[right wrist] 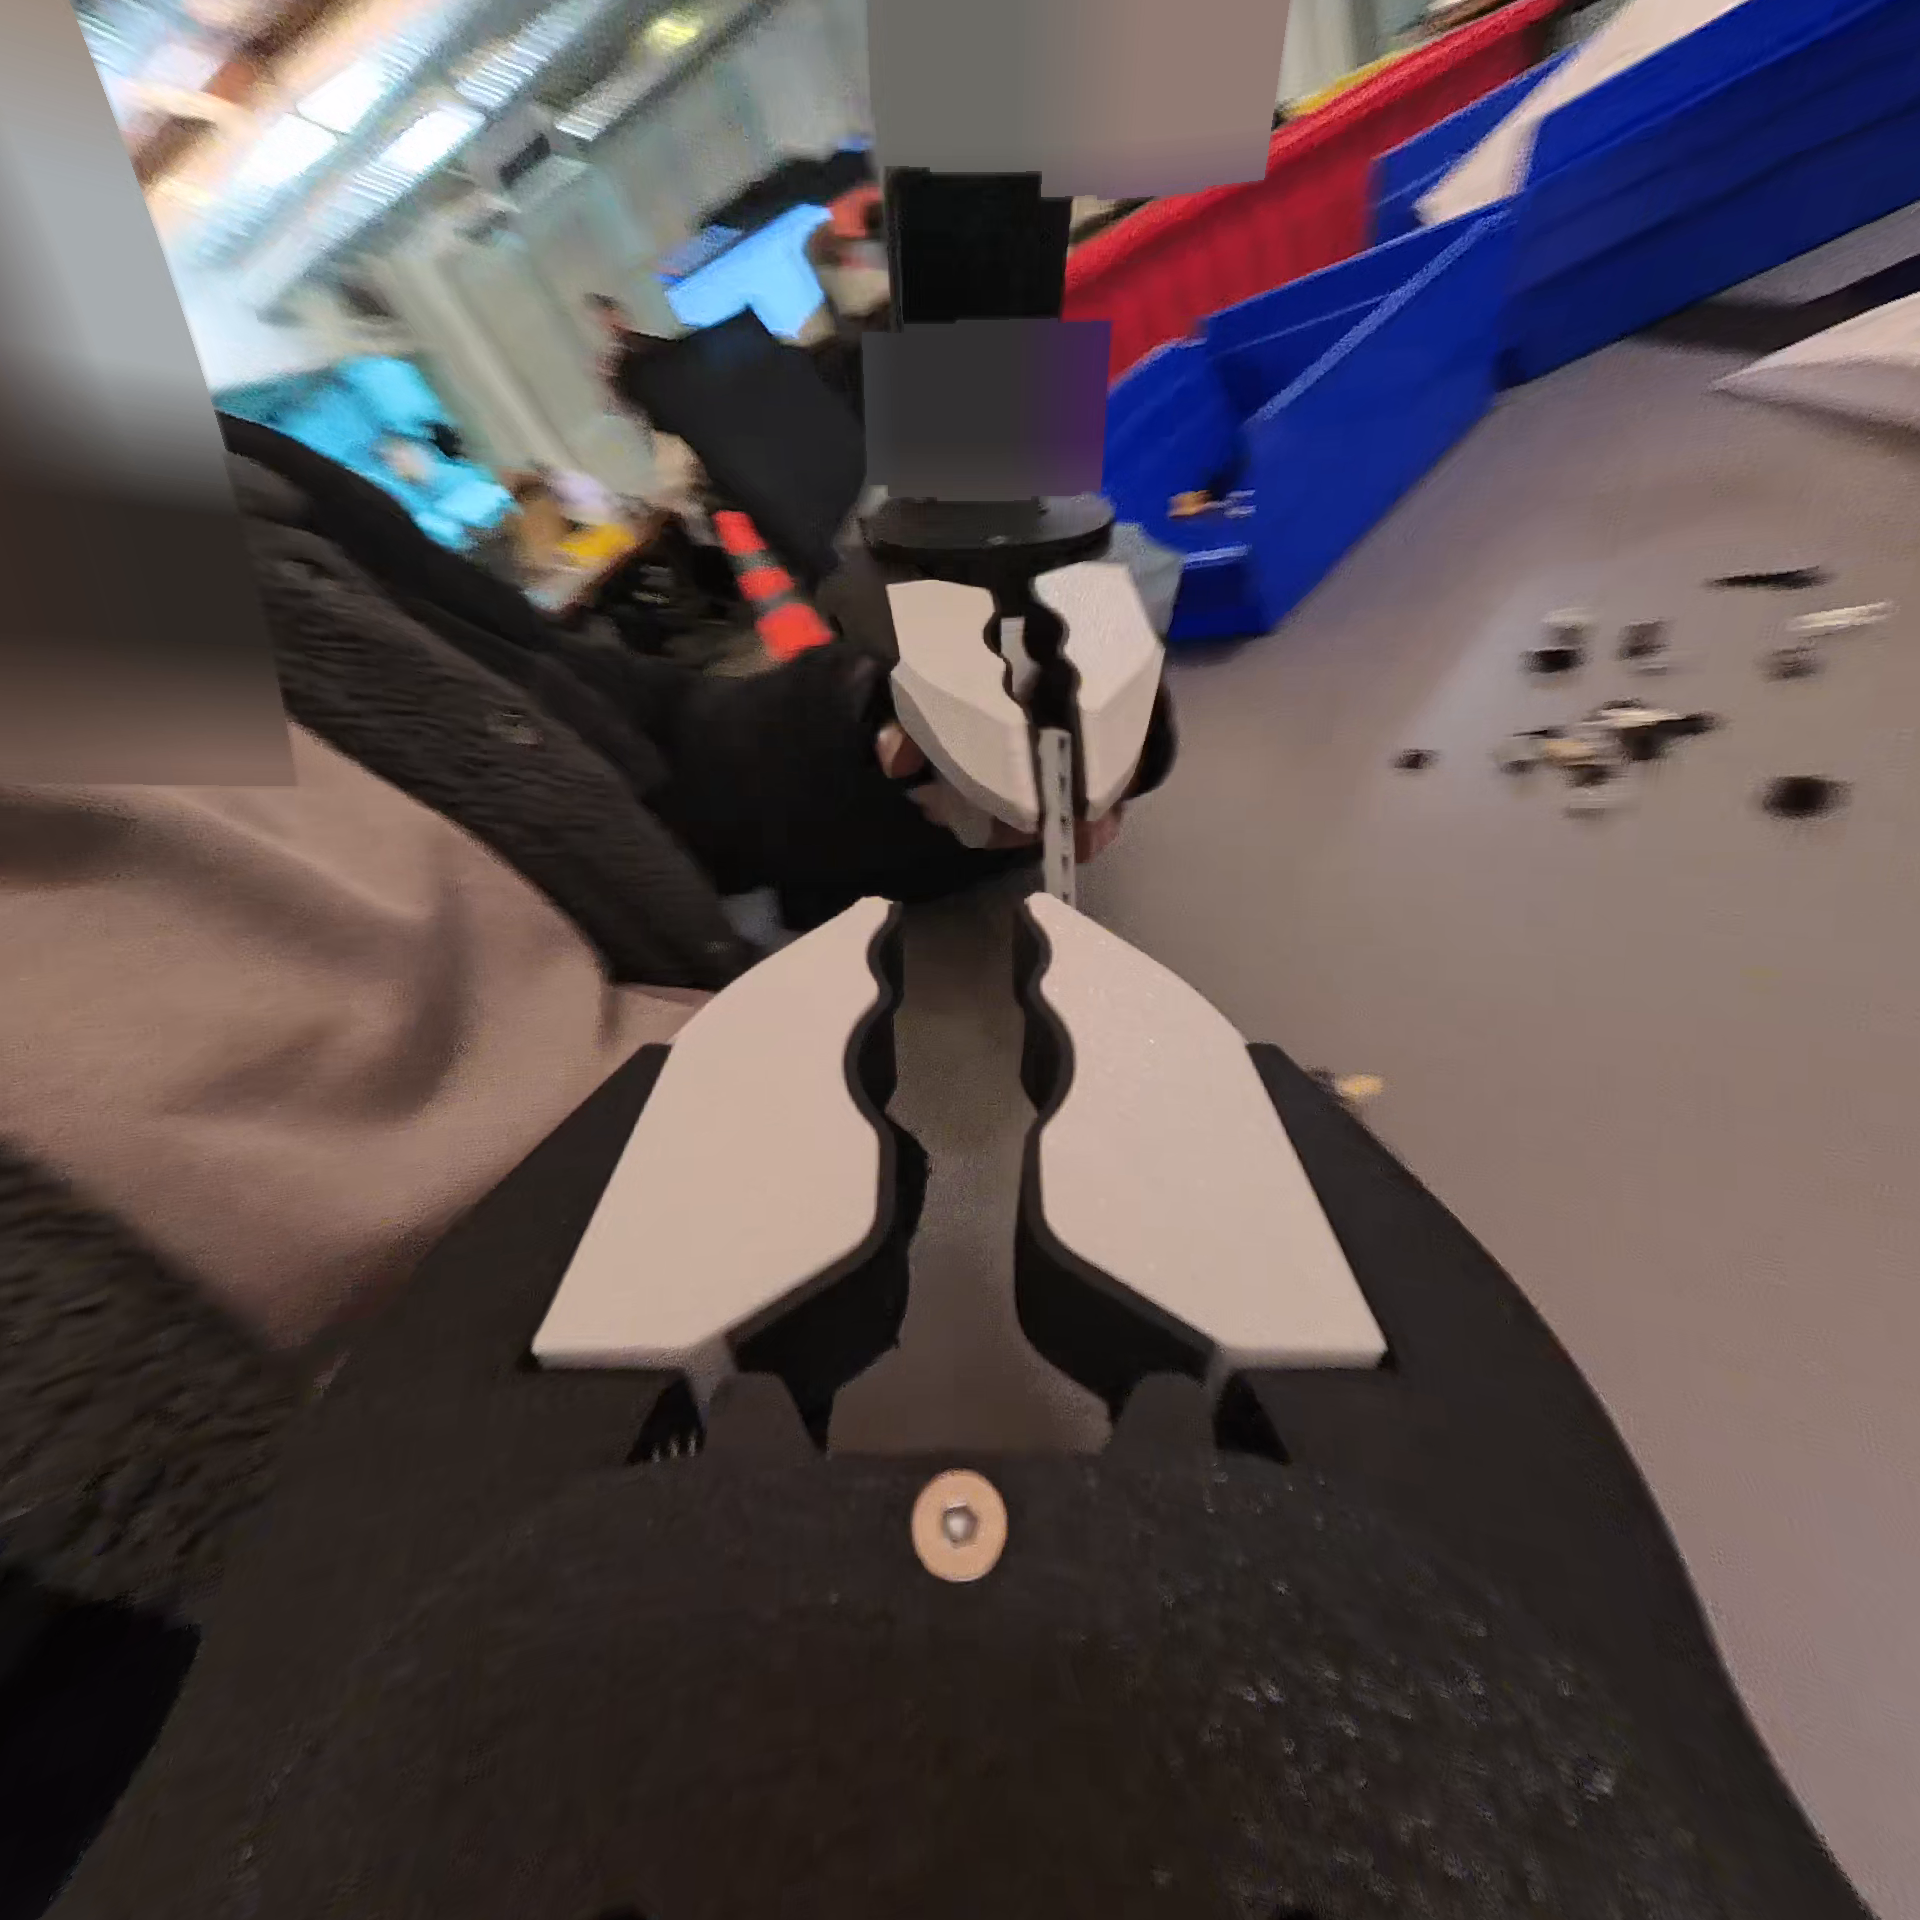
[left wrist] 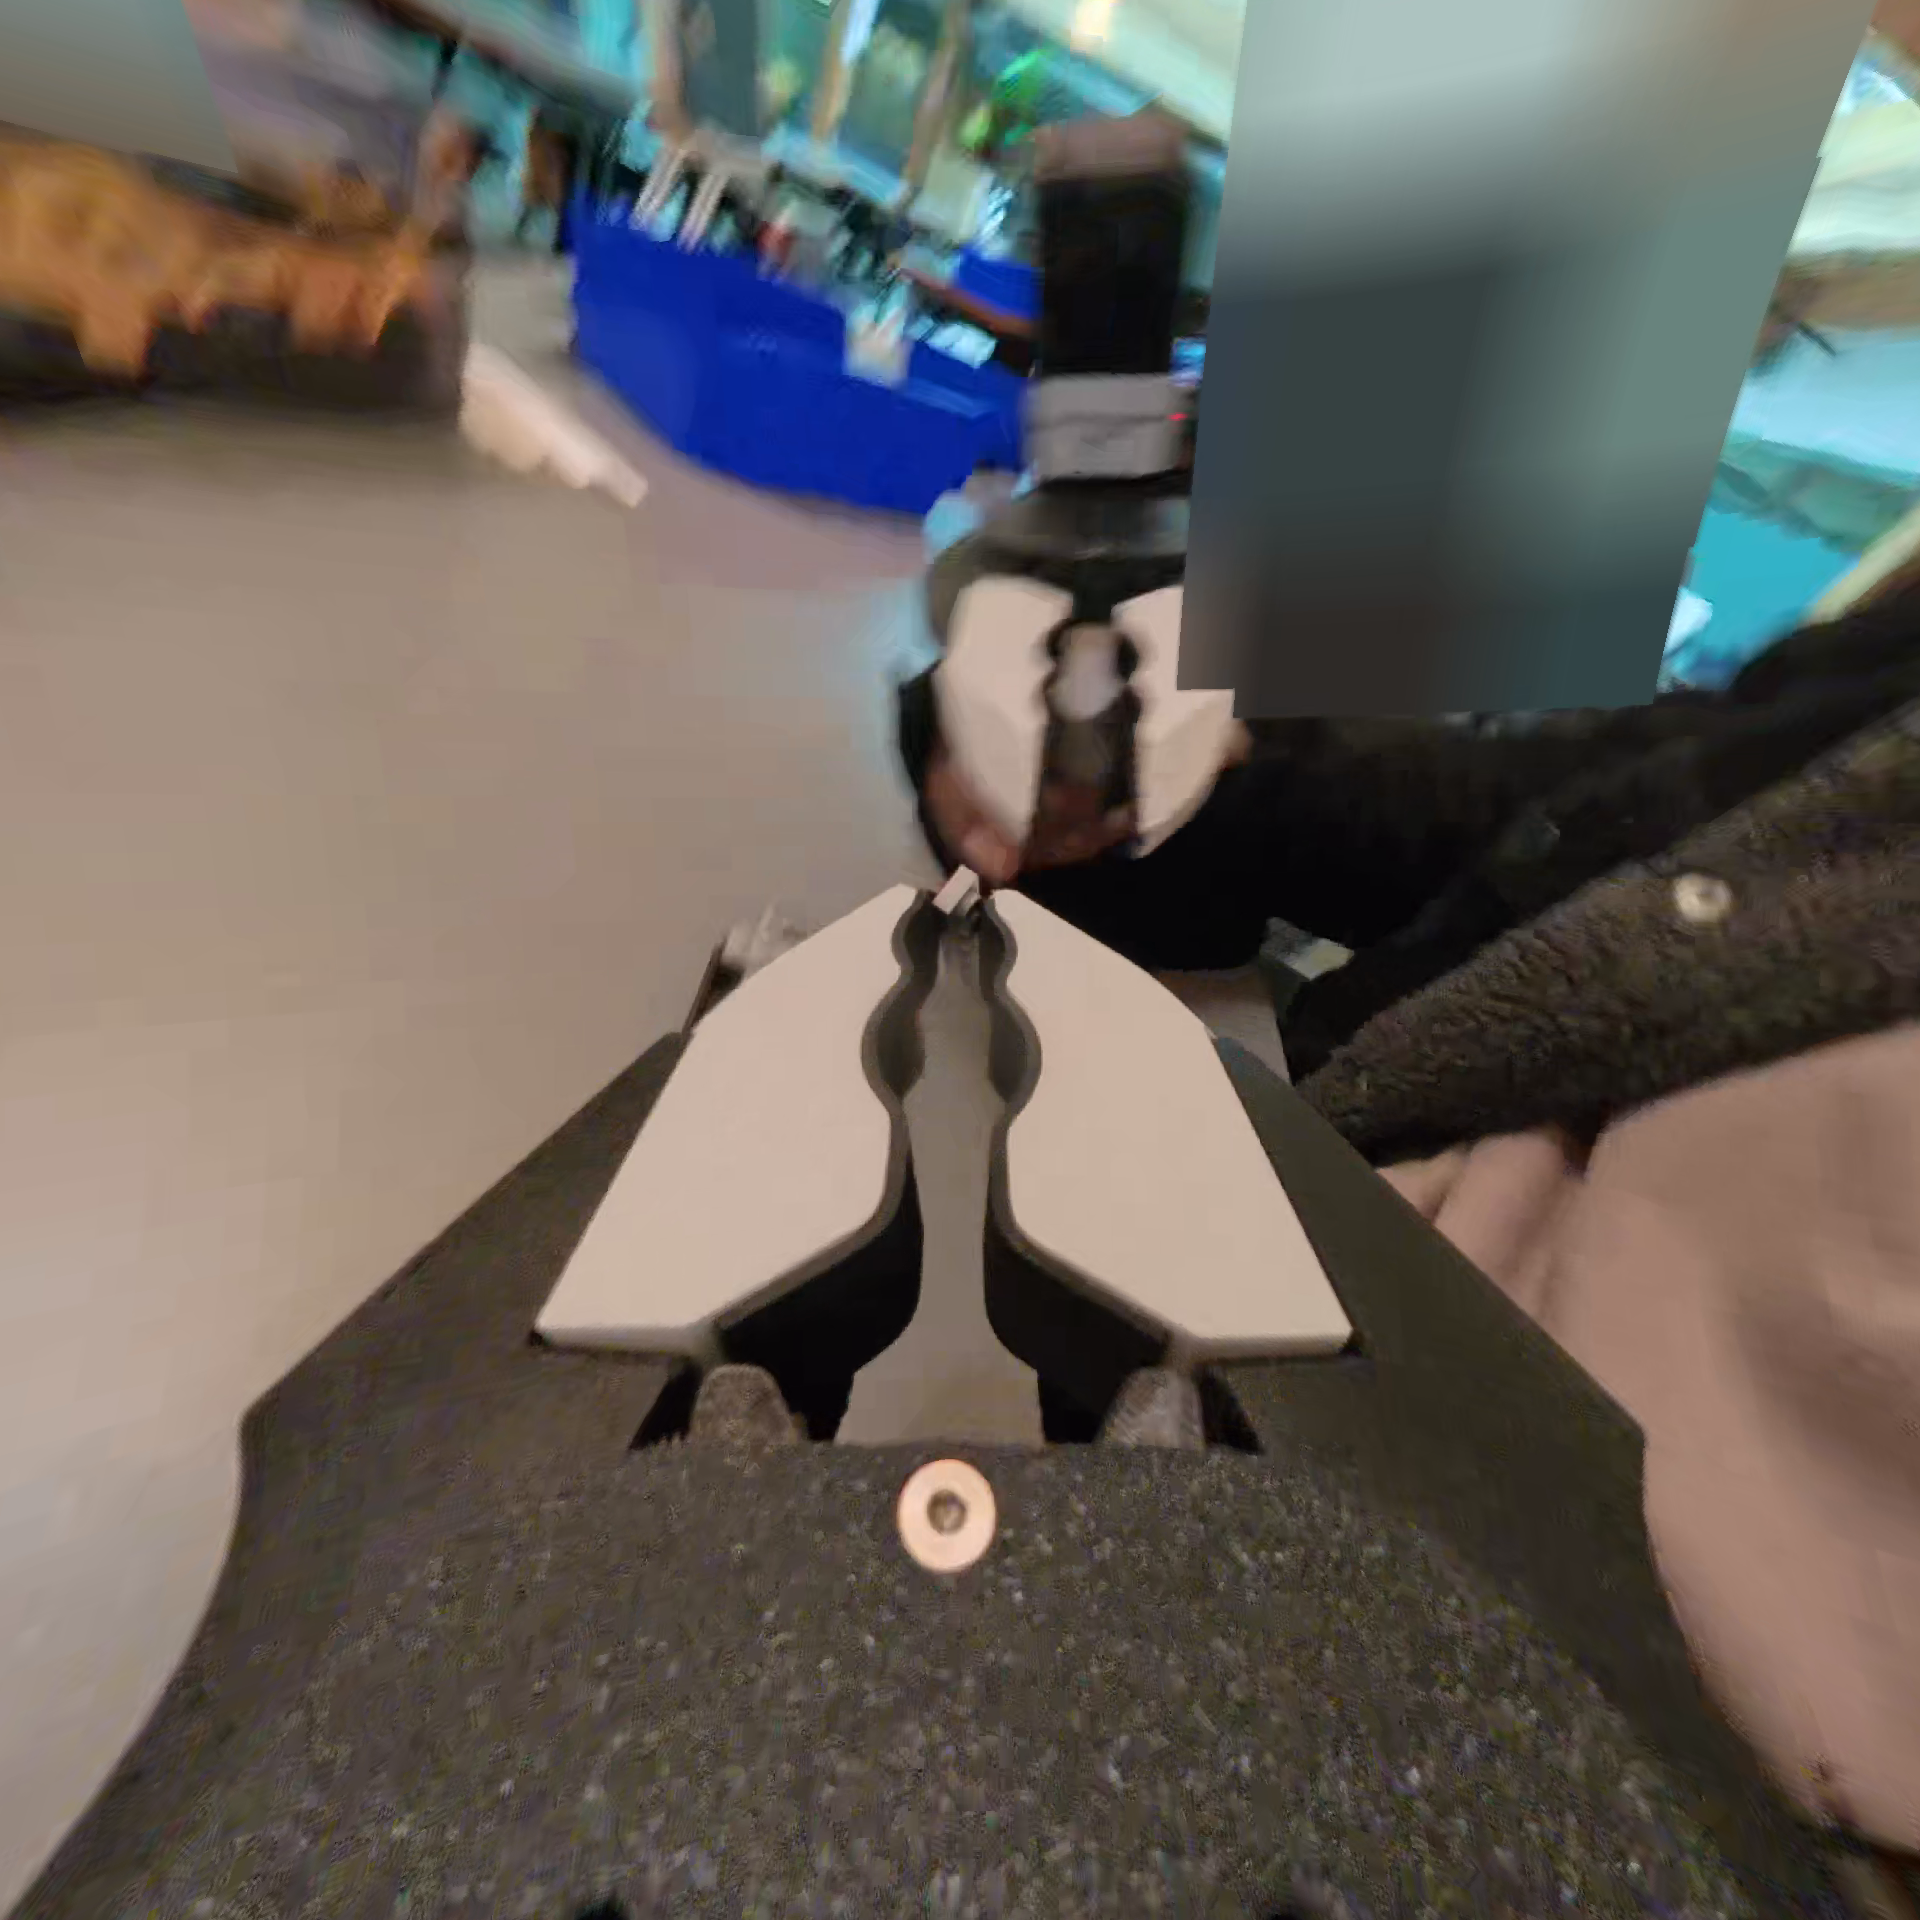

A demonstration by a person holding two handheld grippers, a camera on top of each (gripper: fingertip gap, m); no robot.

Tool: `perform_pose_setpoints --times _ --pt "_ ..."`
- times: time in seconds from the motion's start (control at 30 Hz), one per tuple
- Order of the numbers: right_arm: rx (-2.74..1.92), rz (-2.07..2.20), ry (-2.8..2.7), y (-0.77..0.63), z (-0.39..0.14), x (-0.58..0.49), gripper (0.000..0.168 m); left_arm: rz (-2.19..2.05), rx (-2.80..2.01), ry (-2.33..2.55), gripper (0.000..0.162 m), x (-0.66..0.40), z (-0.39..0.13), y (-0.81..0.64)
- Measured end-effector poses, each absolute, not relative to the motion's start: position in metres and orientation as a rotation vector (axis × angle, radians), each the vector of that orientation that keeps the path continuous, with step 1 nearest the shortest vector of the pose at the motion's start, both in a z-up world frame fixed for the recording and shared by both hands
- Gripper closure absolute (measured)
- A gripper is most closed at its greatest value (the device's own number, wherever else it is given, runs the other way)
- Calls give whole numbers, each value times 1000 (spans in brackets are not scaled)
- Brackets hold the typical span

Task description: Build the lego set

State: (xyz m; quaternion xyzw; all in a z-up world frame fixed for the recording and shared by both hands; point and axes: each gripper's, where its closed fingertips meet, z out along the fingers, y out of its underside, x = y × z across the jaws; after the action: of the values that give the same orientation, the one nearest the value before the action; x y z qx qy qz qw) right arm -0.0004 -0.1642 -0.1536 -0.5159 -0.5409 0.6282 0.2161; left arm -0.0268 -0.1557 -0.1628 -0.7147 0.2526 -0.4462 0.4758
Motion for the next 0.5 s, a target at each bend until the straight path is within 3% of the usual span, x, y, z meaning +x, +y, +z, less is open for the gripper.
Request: perform_pose_setpoints --times 0.23,0.5 --pt "-1529 1023 -1623 -142 -195 -3 150 -1313 -2244 411 155 -38 -230 -131" --pt "-1824 592 -1519 -124 -242 -18 149 -1474 -2339 342 155 -18 -232 -120"
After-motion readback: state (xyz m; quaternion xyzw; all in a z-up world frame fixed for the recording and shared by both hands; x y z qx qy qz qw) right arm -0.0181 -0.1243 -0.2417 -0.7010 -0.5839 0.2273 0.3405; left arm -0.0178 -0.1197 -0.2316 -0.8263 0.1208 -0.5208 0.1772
